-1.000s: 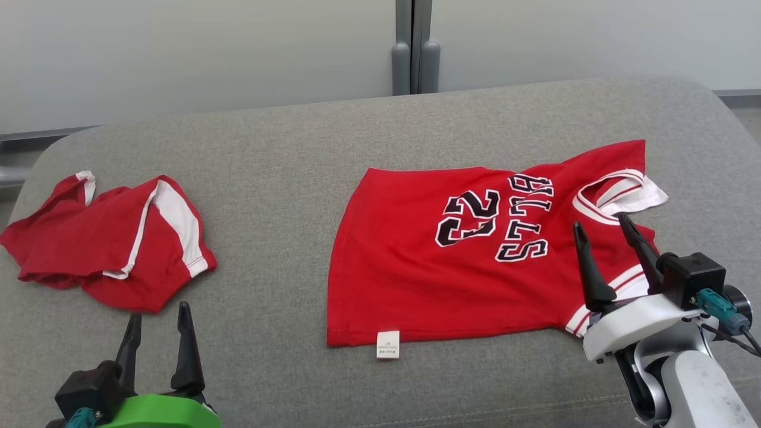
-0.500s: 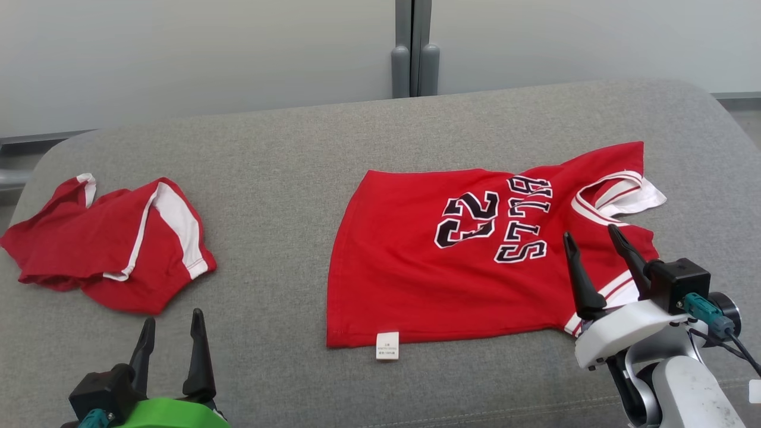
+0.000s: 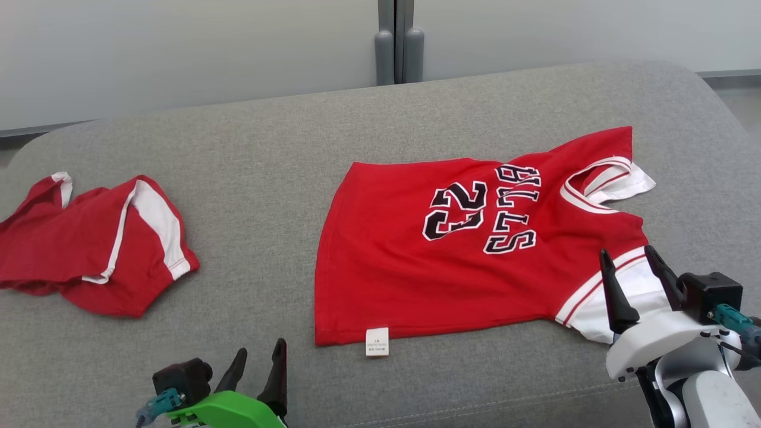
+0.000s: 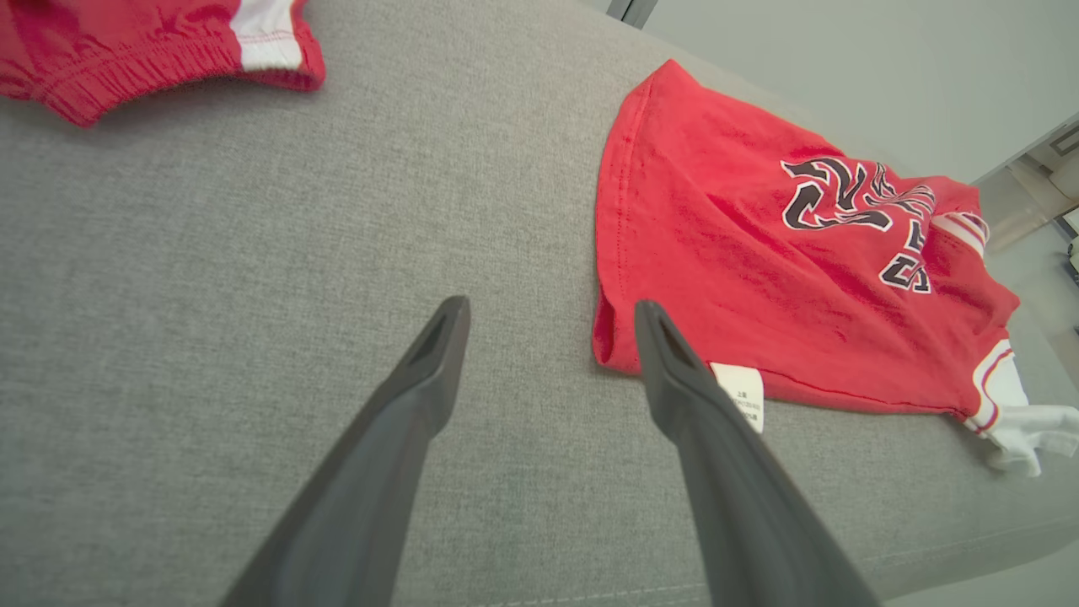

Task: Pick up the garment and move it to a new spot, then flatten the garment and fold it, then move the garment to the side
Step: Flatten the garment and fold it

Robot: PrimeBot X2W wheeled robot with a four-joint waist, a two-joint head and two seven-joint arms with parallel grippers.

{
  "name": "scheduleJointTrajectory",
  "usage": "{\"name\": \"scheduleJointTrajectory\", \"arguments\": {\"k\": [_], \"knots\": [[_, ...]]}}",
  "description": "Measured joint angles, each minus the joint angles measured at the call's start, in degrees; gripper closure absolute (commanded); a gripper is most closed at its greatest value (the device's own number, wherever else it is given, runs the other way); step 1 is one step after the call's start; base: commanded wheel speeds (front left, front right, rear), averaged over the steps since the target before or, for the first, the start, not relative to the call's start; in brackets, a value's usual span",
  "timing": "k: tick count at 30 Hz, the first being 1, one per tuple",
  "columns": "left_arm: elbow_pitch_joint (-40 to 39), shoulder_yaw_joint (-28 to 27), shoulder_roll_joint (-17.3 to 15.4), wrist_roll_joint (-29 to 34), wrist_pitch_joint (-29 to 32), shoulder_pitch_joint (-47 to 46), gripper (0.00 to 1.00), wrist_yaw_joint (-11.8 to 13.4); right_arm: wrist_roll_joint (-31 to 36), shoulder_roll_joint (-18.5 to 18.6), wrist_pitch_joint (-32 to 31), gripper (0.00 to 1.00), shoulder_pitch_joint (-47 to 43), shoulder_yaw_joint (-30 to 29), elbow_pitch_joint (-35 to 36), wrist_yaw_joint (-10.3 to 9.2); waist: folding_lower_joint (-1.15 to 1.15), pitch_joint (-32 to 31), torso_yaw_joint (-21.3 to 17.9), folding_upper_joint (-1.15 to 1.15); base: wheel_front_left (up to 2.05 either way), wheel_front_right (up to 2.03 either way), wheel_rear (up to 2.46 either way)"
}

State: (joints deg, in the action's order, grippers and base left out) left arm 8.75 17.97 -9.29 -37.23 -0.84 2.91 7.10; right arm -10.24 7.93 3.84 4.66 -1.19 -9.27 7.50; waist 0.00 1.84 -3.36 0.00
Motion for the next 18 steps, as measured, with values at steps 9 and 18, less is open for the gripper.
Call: {"name": "scheduleJointTrajectory", "arguments": {"k": [9, 18], "knots": [[5.0, 1.9, 3.0, -4.4, 6.2, -3.8, 0.0, -1.3, -0.2, 0.1, -0.2, 0.0, -0.8, -2.2, 0.3, 0.0, 0.0, 3.0, -2.6, 0.0, 0.0, 0.0, 0.0], [11.2, 1.5, 3.4, -5.2, 6.8, -8.1, 0.0, -0.6, -0.3, -0.1, 0.7, 0.0, 0.2, -2.9, 0.3, 0.0, 0.0, 6.6, -6.4, 0.0, 0.0, 0.0, 0.0]]}}
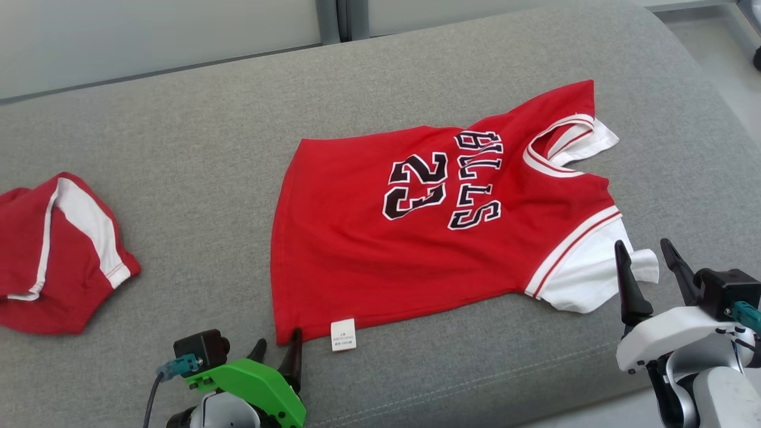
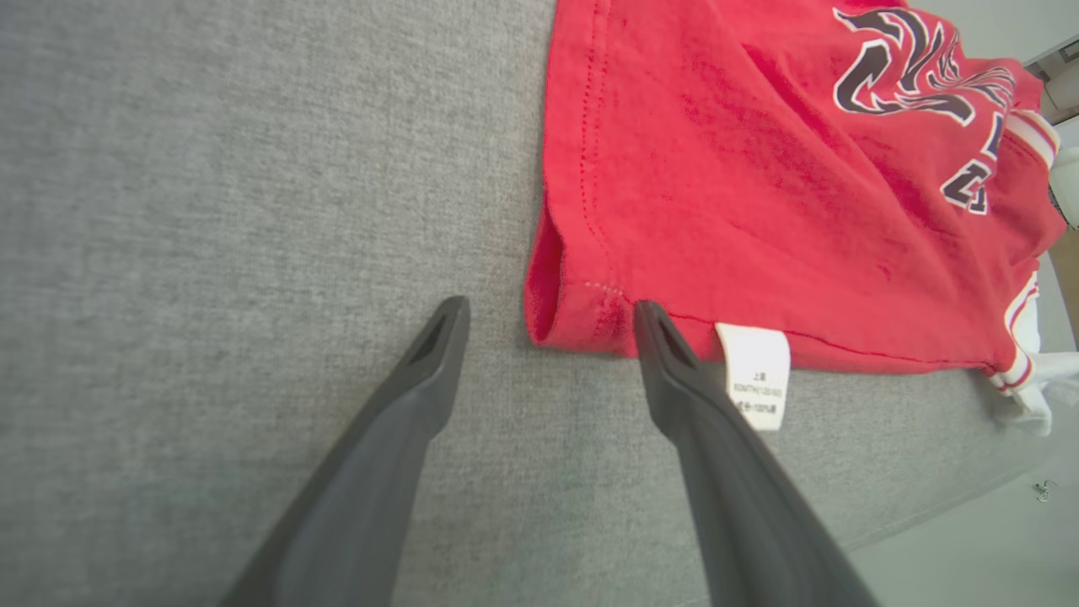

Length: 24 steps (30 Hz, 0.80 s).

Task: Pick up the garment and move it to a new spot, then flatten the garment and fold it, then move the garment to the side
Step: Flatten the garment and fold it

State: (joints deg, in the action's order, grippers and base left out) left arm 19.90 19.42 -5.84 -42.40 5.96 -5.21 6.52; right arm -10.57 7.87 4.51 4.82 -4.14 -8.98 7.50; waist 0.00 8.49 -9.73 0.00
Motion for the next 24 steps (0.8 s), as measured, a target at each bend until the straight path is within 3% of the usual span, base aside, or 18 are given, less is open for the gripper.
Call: {"name": "scheduleJointTrajectory", "arguments": {"k": [7, 9, 13, 24], "knots": [[1.3, -0.5, 0.5, -0.9, -1.0, -1.6, 0.0, -0.7, 0.0, 0.0, 0.5, 0.0, 0.2, -0.5, -0.5, 0.0, 0.0, 1.6, -2.0, 0.0, 0.0, 0.0, 0.0], [1.5, -0.4, 0.6, -1.0, -1.1, -2.0, 0.25, -0.9, 0.0, -0.1, 0.5, 0.0, 0.2, -0.6, -0.8, 0.0, 0.0, 1.9, -2.4, 0.0, 0.0, 0.0, 0.0], [2.2, 0.3, 0.8, -1.1, -0.7, -2.5, 1.0, -1.0, 0.0, 0.0, 0.5, 0.0, 0.2, -0.9, -1.9, 0.0, 0.0, 2.2, -2.8, 0.0, 0.0, 0.0, 0.0], [-0.5, 1.4, 0.6, -0.3, -1.8, -2.6, 1.0, -1.3, -2.0, 2.6, -0.5, 0.0, 1.7, -3.0, -10.0, 0.0, 0.0, 2.7, -1.9, 0.0, 0.0, 0.0, 0.0]]}}
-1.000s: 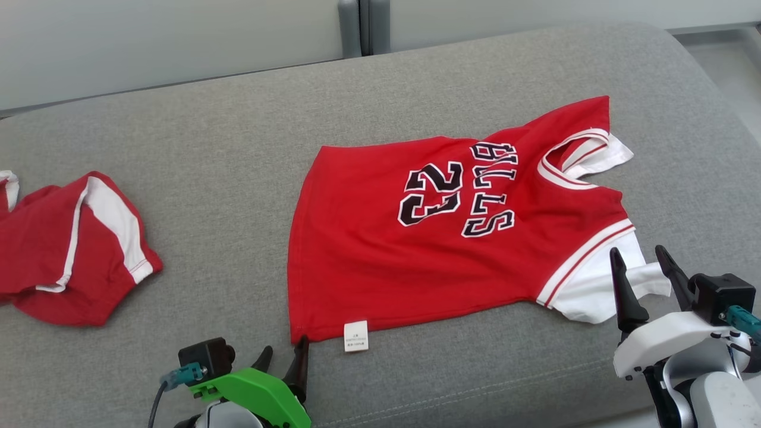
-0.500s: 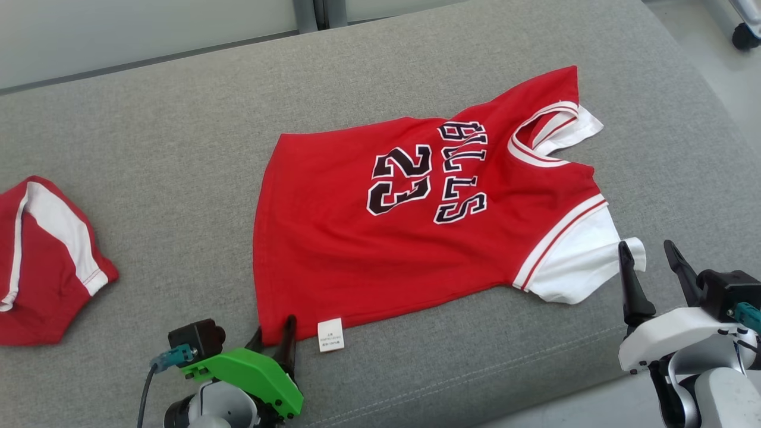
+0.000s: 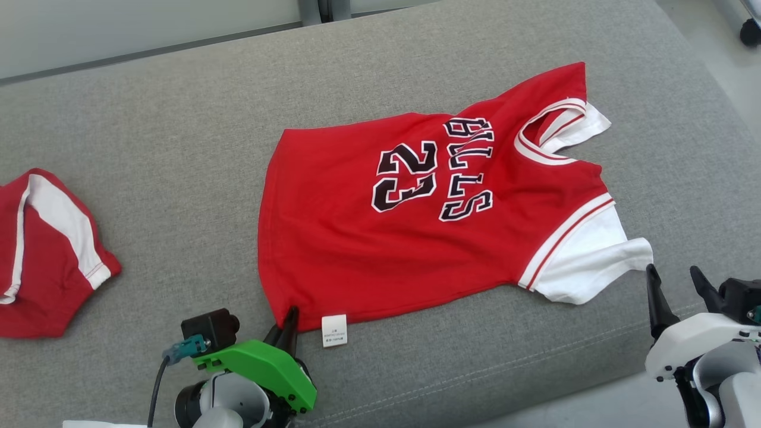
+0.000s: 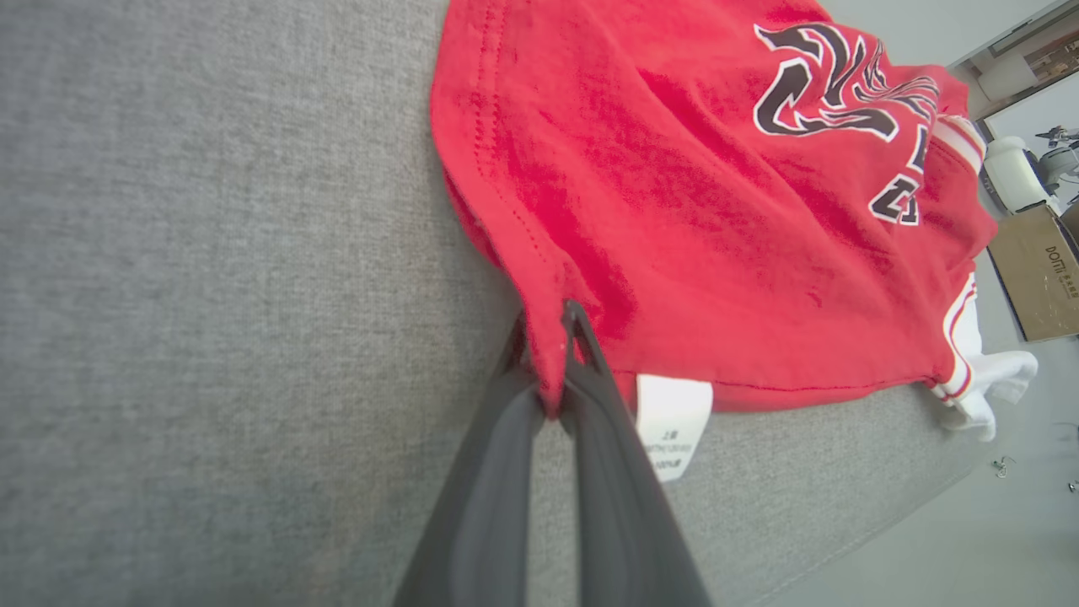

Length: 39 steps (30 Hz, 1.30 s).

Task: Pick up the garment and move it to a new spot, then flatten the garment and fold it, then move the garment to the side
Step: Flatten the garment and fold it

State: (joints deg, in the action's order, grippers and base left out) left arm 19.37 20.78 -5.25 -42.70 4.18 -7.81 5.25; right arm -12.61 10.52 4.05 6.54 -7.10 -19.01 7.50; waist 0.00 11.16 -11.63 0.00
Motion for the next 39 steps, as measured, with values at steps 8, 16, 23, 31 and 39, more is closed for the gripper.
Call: {"name": "scheduleJointTrajectory", "arguments": {"k": [8, 16, 23, 31, 39], "knots": [[-6.6, 1.6, -1.0, 1.6, 0.8, 0.3, 1.0, 1.2, -2.2, 3.5, -1.6, 0.0, 4.3, 0.6, -9.6, 0.0, 0.0, 0.6, 2.1, 0.0, 0.0, 0.0, 0.0], [-10.7, 2.7, -1.4, 2.4, 2.1, 0.9, 1.0, 2.4, -7.7, 6.3, -2.0, 0.0, 10.0, 6.5, -19.0, 0.0, 0.0, 1.9, 3.7, 0.0, 0.0, 0.0, 0.0], [-12.0, 2.9, -2.1, 2.5, 2.8, 1.4, 1.0, 3.0, -12.4, 8.6, -0.8, 0.38, 13.7, 13.4, -23.6, 0.0, 0.0, 2.4, 4.2, 0.0, 0.0, 0.0, 0.0], [-12.6, 2.9, -2.6, 2.5, 3.3, 1.6, 1.0, 3.6, -19.1, 10.3, 1.4, 0.51, 16.7, 19.9, -27.1, 0.03, 0.0, 2.4, 3.9, 0.0, 0.0, 0.0, 0.0], [-12.9, 2.8, -3.0, 2.5, 3.3, 2.0, 1.0, 4.1, -29.3, 10.0, 3.3, 1.0, 19.1, 22.1, -31.8, 0.04, 0.0, 2.0, 3.4, 0.0, 0.0, 0.0, 0.0]]}}
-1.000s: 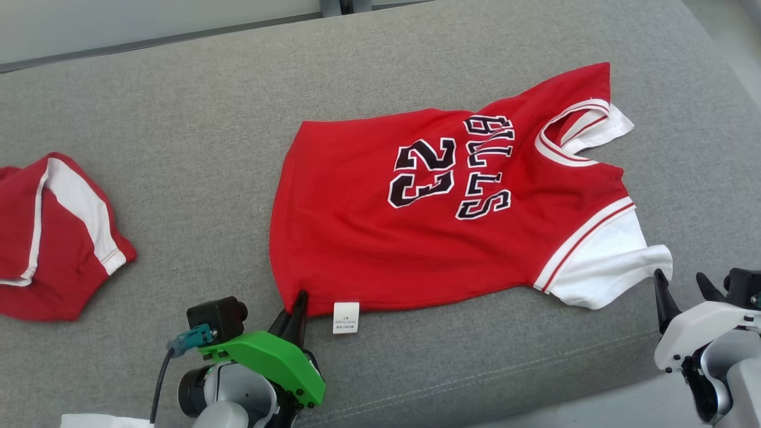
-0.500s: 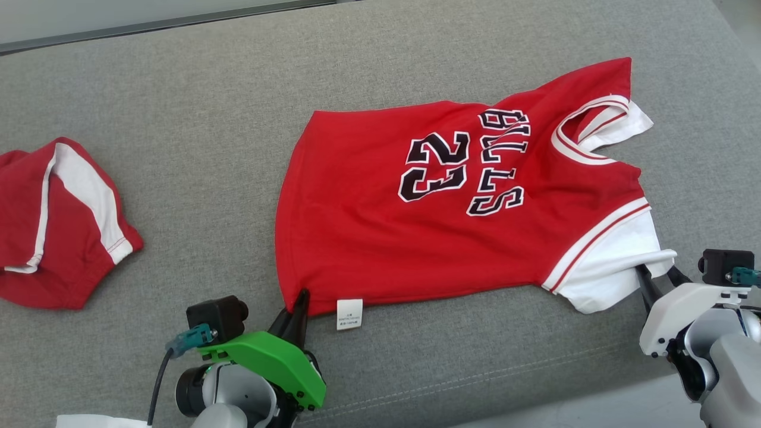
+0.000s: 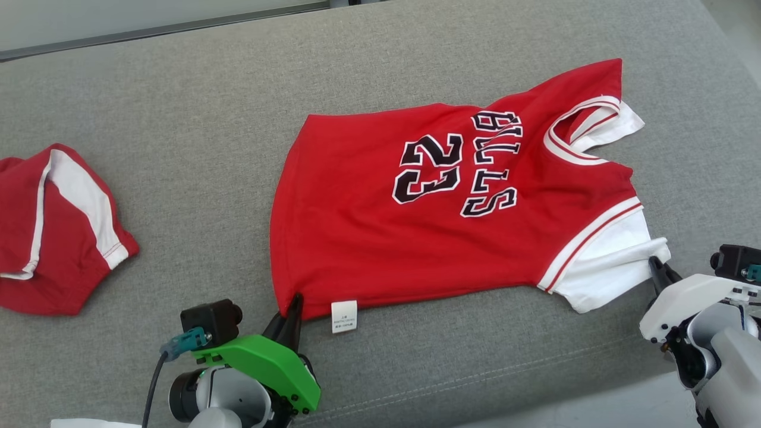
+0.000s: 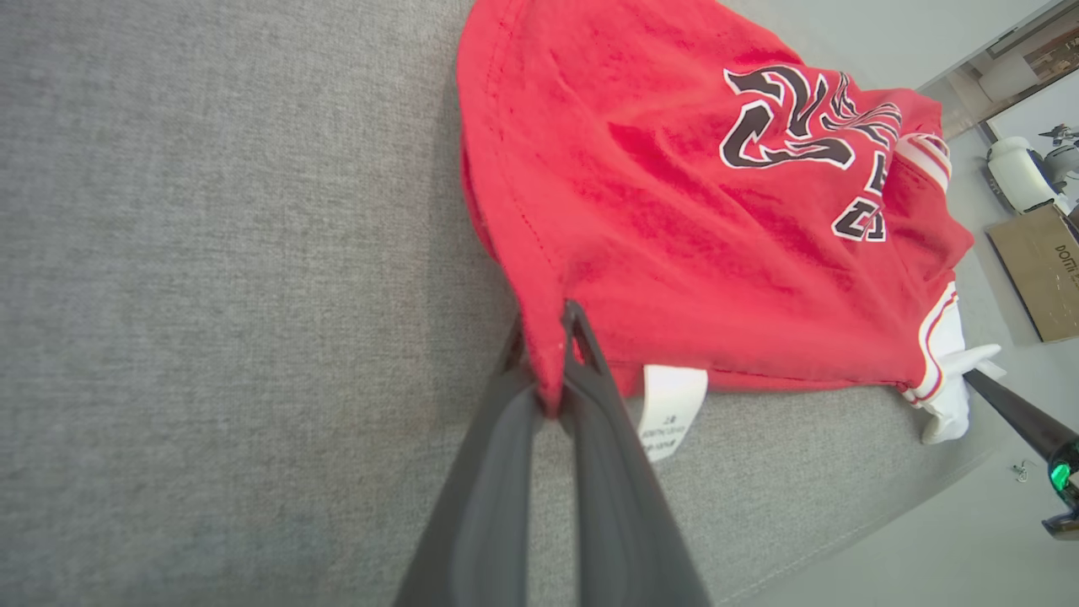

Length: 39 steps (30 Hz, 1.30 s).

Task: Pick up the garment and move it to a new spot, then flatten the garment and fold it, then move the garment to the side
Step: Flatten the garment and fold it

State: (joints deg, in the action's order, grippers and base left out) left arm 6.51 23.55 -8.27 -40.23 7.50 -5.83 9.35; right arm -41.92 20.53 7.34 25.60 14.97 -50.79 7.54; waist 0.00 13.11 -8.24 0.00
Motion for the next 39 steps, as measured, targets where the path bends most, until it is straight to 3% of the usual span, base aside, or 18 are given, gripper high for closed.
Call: {"name": "scheduleJointTrajectory", "arguments": {"k": [8, 17, 22, 25, 29, 39], "knots": [[-1.0, -1.7, 0.2, -2.1, -1.3, 0.6, 1.0, 0.0, -7.4, 0.9, 4.1, 1.0, 0.4, 2.7, 1.8, -0.01, 0.0, -1.1, -0.4, 0.0, 0.0, 0.0, 0.0], [-5.3, -6.7, 2.4, -10.3, -2.1, 1.4, 1.0, -1.3, -23.7, 3.5, 3.2, 1.0, -1.2, 1.1, 18.0, -0.02, 0.0, -3.4, -1.1, 0.0, 0.0, 0.0, 0.0], [-8.5, -8.4, 2.9, -13.7, -0.2, -0.5, 1.0, -1.3, -27.5, 6.3, -0.5, 1.0, -1.4, 0.2, 25.7, -0.04, 0.0, -5.3, -1.4, 0.0, 0.0, 0.0, 0.0], [-9.4, -8.4, 1.3, -13.6, 2.6, -3.9, 1.0, -0.7, -26.7, 8.2, -4.4, 1.0, -0.1, 0.9, 27.7, -0.05, 0.0, -6.6, -1.3, 0.0, 0.0, 0.0, 0.0], [-7.1, -7.9, -3.6, -10.3, 8.3, -14.1, 1.0, 0.6, -20.2, 10.1, -13.1, 1.0, 6.7, 2.7, 26.9, -0.05, 0.0, -8.6, -1.1, 0.0, 0.0, 0.0, 0.0], [8.9, -3.5, -9.4, -2.9, 18.5, -38.8, 1.0, 0.2, -5.2, 6.1, -32.4, 1.0, 28.2, 8.7, 19.4, -0.05, 0.0, -8.4, -0.6, 0.0, 0.0, 0.0, 0.0]]}}
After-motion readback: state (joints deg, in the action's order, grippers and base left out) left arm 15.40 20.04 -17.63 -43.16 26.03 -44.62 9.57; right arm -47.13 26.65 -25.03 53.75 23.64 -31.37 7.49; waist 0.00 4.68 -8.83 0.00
